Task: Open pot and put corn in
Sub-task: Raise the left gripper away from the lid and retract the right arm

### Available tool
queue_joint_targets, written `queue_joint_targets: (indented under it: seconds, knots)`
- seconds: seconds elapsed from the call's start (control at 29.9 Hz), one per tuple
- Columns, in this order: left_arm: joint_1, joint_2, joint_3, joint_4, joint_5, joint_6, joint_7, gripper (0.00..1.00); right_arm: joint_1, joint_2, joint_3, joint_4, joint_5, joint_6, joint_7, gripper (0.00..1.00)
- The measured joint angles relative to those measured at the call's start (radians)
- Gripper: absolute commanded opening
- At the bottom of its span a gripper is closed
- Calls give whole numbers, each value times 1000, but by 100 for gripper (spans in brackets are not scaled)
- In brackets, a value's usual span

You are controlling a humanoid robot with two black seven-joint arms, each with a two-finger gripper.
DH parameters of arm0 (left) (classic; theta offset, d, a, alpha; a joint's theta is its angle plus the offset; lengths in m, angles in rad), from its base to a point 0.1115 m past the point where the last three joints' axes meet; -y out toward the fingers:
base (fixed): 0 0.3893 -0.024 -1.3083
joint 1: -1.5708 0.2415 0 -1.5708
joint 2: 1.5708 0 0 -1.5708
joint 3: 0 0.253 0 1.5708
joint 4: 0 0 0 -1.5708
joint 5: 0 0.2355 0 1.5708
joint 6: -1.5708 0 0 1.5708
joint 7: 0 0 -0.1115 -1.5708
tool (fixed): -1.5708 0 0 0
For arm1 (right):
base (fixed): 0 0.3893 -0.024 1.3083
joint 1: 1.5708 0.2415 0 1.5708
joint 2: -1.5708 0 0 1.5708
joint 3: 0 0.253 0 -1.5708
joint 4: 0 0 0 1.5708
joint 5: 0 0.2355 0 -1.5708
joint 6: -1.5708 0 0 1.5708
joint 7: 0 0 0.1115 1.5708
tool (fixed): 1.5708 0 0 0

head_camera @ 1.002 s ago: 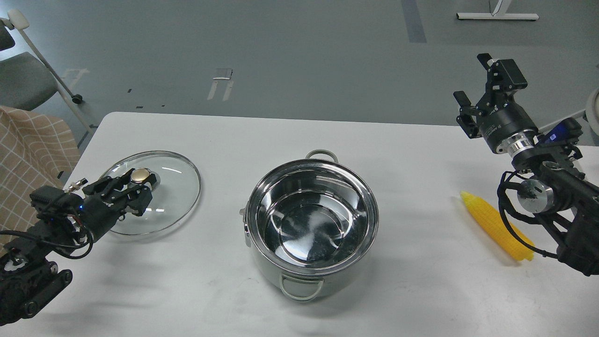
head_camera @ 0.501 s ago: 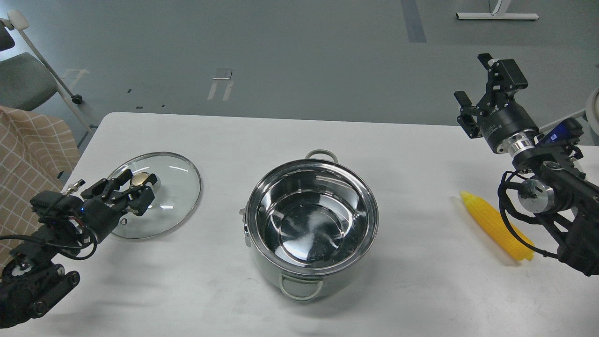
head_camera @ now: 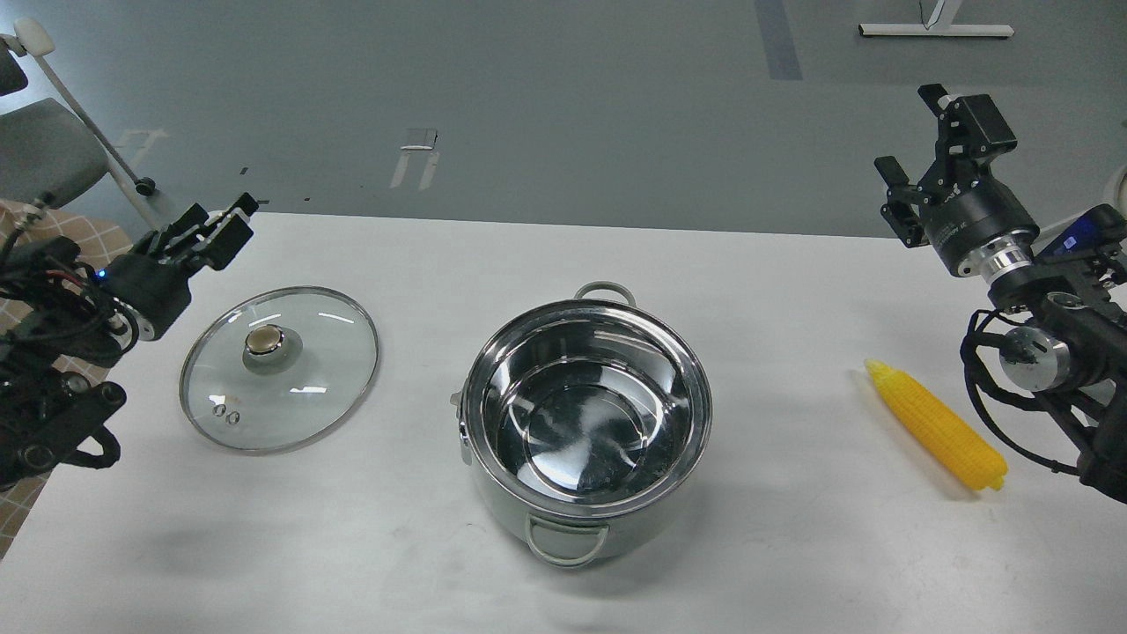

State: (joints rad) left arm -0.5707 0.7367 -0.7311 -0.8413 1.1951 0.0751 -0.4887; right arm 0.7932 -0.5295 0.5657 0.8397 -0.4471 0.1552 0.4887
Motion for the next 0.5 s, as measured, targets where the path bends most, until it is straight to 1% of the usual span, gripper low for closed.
queue_joint_targets:
  seconds: [0.07, 0.17, 0.27, 0.37, 0.43, 0.5]
  knots:
    - [-58, 13, -1, -11, -169, -119, 0, 86, 10, -55, -35, 41, -93, -1, 0, 99]
    - [-109, 24, -4, -36, -382, -273, 0, 87, 26, -149, -95, 112, -213, -3, 0, 99]
    - [-128, 28, -5, -95, -589, -398, 0, 89, 34, -282, -154, 209, -362, -3, 0, 99]
    - [-134, 20, -9, -157, -705, -434, 0, 90, 32, -395, -204, 284, -534, -3, 0, 99]
    - [-135, -1, -12, -193, -739, -437, 0, 90, 25, -462, -240, 316, -693, -8, 0, 99]
    - [-135, -24, -13, -216, -751, -433, 0, 90, 16, -519, -274, 327, -864, -37, 0, 99]
